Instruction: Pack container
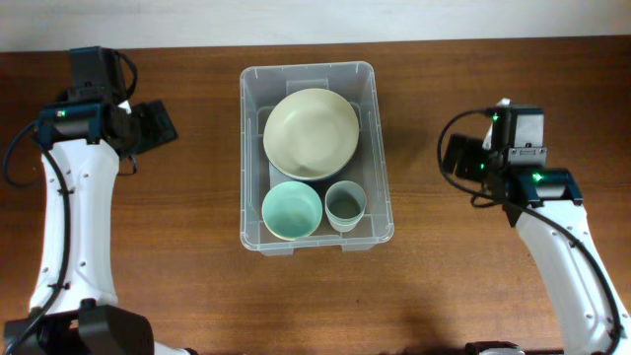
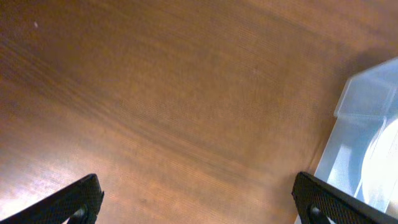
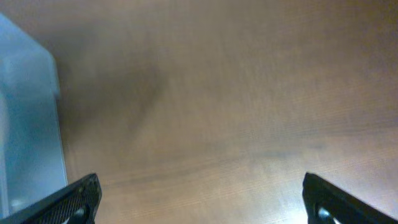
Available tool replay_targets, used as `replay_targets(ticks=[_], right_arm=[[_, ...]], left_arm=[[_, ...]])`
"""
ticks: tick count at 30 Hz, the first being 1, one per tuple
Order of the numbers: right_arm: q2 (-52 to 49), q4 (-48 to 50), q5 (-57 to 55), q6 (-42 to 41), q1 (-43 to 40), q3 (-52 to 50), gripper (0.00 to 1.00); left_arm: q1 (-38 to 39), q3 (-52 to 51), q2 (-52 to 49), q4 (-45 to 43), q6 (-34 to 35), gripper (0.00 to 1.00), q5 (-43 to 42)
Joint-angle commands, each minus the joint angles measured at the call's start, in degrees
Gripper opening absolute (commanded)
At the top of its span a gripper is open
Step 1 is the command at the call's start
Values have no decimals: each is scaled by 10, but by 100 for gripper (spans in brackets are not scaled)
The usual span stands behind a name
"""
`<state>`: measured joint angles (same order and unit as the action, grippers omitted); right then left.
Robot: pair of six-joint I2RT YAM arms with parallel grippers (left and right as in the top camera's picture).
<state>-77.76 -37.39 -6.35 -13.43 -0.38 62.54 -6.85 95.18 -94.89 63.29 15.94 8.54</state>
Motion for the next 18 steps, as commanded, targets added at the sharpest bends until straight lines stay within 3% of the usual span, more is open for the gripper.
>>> replay_targets(ticks=[1,8,13,18], right_arm=[[51,-52,-20,12,3,-1,99],[193,-88,-34,-9,8,-28,99],[329,-87,-69,-30,23,-118,99],[448,-92,-70,-36,24,-194,99]], left_arm=[[-4,-10,51,24,-56,100,-21],[-5,-177,248,-50,-58,100,-21],[-5,-339,429,-140,-58,100,-10],[-5,-434,565,-170,-58,100,5]])
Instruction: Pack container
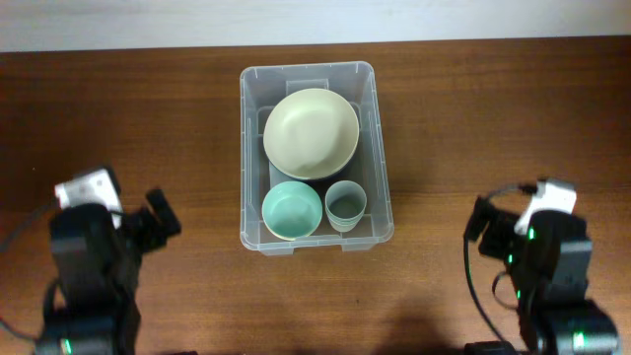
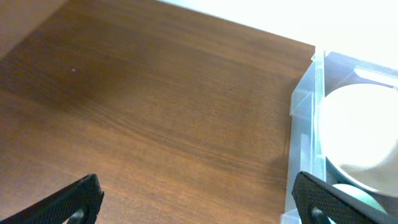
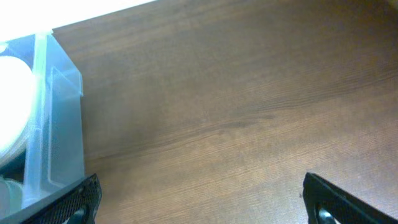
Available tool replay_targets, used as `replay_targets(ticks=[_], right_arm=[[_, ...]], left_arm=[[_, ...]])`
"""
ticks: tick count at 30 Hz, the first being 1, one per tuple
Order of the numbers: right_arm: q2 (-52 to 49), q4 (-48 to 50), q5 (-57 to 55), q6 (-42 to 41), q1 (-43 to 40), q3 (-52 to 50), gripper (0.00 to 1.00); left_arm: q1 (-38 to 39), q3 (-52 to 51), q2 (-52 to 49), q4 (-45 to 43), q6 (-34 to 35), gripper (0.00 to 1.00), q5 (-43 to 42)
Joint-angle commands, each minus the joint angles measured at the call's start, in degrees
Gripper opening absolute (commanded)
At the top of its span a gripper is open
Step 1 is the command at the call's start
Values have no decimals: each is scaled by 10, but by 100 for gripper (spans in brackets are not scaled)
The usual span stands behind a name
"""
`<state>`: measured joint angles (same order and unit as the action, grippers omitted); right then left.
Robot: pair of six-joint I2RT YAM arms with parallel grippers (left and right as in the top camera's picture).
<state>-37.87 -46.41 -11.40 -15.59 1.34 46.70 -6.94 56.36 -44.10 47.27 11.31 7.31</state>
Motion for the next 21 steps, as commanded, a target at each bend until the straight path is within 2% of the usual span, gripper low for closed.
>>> replay_targets(ticks=[1,6,21], right_arm=[[66,-5,-21,-14,6,-45,99],[90,-7,-18,-14,6,-60,99],[89,-44,-18,-14,5,-60,99]], left_arm=[[-3,-56,74,-9,-11,100,20],[-3,-70,111,14,-11,100,19],[-3,-70,111,16,-11,100,19]])
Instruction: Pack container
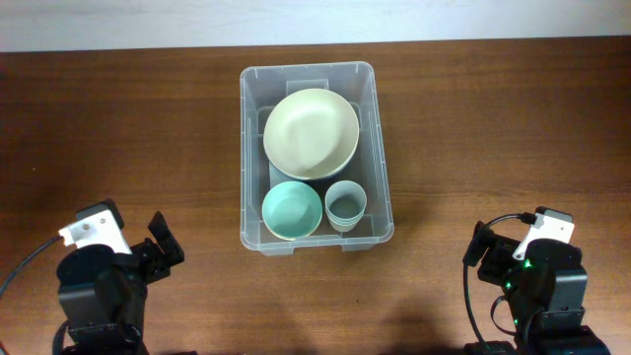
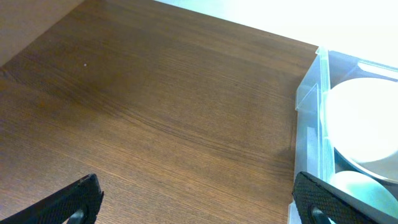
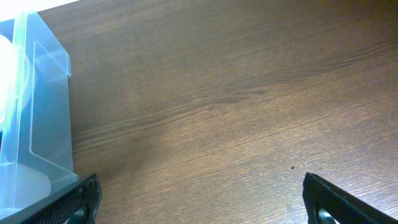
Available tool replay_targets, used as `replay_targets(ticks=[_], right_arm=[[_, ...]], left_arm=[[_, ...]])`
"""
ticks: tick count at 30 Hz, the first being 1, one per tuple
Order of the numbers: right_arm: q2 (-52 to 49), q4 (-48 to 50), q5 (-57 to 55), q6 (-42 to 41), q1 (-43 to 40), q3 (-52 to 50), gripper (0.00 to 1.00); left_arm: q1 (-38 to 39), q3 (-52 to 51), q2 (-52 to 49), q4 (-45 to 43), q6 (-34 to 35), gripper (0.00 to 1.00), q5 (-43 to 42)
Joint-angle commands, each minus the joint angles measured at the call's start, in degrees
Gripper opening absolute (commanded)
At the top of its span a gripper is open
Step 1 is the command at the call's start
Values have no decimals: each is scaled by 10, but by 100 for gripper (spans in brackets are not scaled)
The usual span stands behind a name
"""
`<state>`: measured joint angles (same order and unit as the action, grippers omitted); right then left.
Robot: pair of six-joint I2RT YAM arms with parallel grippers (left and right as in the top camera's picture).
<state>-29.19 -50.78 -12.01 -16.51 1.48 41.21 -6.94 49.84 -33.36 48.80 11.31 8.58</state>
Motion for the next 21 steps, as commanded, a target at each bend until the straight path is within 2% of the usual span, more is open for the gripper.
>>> replay_targets(ticks=[1,7,14,21], right_arm=[[2,0,-12,-5,4,-5,99],[2,3,-21,-4,4,-5,99],[2,59,-7,-2,4,-5,99],[17,108,28,105,4,-14,99]], left_arm=[[-3,-5,3,1,-11,100,7],[-3,-5,3,1,-11,100,7],[-3,-5,3,1,-11,100,7],[-3,-5,3,1,-11,100,7]])
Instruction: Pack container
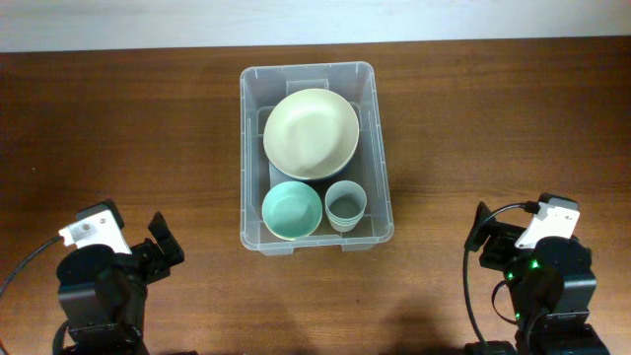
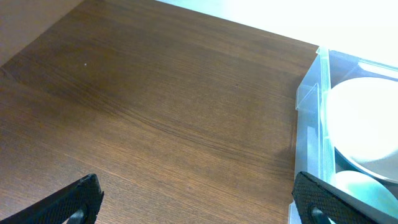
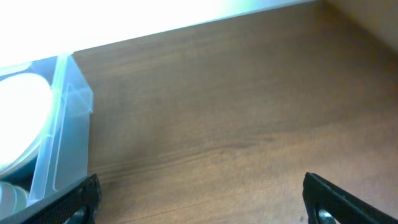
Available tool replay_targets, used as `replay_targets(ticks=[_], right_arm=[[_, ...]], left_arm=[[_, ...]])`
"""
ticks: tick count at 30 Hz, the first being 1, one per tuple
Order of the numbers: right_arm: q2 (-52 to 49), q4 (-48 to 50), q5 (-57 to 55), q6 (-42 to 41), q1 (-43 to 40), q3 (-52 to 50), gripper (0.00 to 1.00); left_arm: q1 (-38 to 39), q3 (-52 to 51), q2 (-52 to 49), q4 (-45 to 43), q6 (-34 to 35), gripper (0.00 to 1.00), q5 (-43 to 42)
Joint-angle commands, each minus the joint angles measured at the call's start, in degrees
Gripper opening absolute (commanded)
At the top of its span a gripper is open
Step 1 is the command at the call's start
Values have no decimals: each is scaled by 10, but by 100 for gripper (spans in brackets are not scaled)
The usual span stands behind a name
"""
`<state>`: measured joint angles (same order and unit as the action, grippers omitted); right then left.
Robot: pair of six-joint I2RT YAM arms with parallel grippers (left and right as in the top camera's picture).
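Observation:
A clear plastic container (image 1: 381,148) stands mid-table. Inside it lie a cream plate (image 1: 311,133), a mint-green bowl (image 1: 292,210) and a grey-blue cup (image 1: 345,205). My left gripper (image 2: 198,202) stands open and empty over bare wood at the front left, far from the container (image 2: 309,106). At the front right my right gripper (image 3: 202,199) is open and empty too, with the container's corner (image 3: 68,118) at its left.
The brown wooden table (image 1: 513,118) runs to a pale wall strip along the far edge. Both arm bases sit at the front corners, the left (image 1: 99,286) and the right (image 1: 542,286).
The right wrist view has tilted up, showing more of the far table edge and the container's corner. The right arm shifted slightly at the front right. The left arm has not moved.
Both arms were stretched out beside the container, grippers open over bare wood. Then they stood drawn back at the front corners, and settled there. The plate, bowl and cup lay in the container at every moment.

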<state>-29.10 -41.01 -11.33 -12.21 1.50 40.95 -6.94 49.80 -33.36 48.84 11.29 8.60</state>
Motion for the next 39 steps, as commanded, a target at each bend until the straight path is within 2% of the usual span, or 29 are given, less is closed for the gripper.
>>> replay_targets(ticks=[1,6,17,30,32,39], right_arm=[[25,10,21,65,4,-16,99],[90,26,24,64,4,-61,99],[272,154,58,64,4,-220,99],[289,459,63,88,4,-380,99],[289,476,62,88,4,-399,99],[289,417,58,88,3,-406,99]], left_arm=[[-4,-5,3,0,-11,100,6],[-4,-5,3,0,-11,100,6],[-3,-5,3,1,-11,100,6],[-4,-5,3,0,-11,100,6],[-4,-5,3,0,-11,100,6],[-4,-5,3,0,-11,100,6]])
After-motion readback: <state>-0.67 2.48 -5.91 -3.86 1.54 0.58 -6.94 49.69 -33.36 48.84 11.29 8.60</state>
